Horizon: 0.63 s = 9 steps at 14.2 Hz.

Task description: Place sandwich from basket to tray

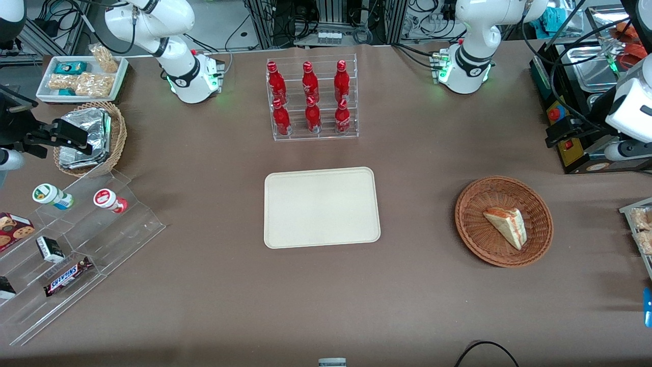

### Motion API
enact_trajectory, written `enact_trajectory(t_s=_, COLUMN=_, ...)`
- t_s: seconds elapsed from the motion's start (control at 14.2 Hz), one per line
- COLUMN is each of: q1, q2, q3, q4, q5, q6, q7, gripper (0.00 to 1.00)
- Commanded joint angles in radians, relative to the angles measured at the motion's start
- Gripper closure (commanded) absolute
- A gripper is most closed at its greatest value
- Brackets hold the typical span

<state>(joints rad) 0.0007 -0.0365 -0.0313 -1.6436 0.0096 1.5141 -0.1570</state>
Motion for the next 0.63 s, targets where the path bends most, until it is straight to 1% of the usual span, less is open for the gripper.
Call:
enact_trajectory(t_s=0.0, q1=-0.007, q2=0.041, q3=0.005, q4=0.005, q5=0.009, q6=-0.017, q7=-0.001, gripper=0.0)
enact_trajectory(t_s=0.21, q1=0.002, q2=0.095, q3=0.011, q4=-0.019, q5=0.012, q6=-0.012, q7=0.002, gripper=0.0)
enact_trajectory(t_s=0.28, q1=0.013, q2=0.114, q3=0.011, q4=-0.037, q5=0.012, q6=0.03, q7=0.002, gripper=0.0)
enact_trajectory(t_s=0.35, q1=0.013, q2=0.127, q3=0.011, q4=-0.07, q5=0.013, q6=0.09, q7=0.002, gripper=0.0)
enact_trajectory(t_s=0.56, q1=0.013, q2=0.17, q3=0.011, q4=-0.198, q5=0.05, q6=0.327, q7=0.002, gripper=0.0)
